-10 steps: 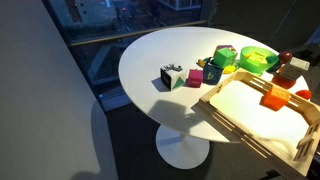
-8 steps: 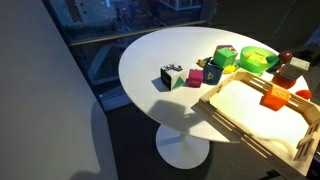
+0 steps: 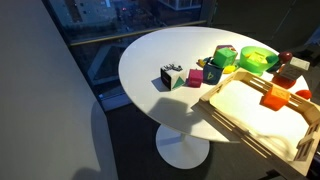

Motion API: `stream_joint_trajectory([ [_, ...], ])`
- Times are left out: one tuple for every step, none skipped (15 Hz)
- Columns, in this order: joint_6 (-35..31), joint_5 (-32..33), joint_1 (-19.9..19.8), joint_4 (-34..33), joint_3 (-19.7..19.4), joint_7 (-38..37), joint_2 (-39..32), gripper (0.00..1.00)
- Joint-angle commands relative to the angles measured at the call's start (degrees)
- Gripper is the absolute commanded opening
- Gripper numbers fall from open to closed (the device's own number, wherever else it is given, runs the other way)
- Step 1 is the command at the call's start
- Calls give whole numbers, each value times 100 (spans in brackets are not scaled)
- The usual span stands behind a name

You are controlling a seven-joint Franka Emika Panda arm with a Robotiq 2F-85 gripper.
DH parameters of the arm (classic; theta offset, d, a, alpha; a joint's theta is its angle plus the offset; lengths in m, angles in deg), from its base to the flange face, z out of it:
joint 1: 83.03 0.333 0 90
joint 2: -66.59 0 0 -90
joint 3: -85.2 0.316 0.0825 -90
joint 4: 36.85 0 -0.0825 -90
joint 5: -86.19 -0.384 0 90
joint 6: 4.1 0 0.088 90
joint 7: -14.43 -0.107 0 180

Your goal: Move the orange toy block from the box into the bowl

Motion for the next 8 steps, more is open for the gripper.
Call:
stream_joint_trajectory([
  [-106,87,-72,-133,-25,-121,-384,100],
  [-181,81,-80,-127,-37,-111,-467,100],
  [-320,61,-84,-109,-57,-77,-559,100],
  [-385,61,-85,-101,-75,-47,-640,100],
  [-462,65,-90,-84,-96,-18,-743,100],
  [-505,83,-98,-76,-115,-17,-838,100],
  [-547,139,-118,-78,-128,-48,-950,100],
  [-571,179,-129,-75,-149,-55,-1034,100],
])
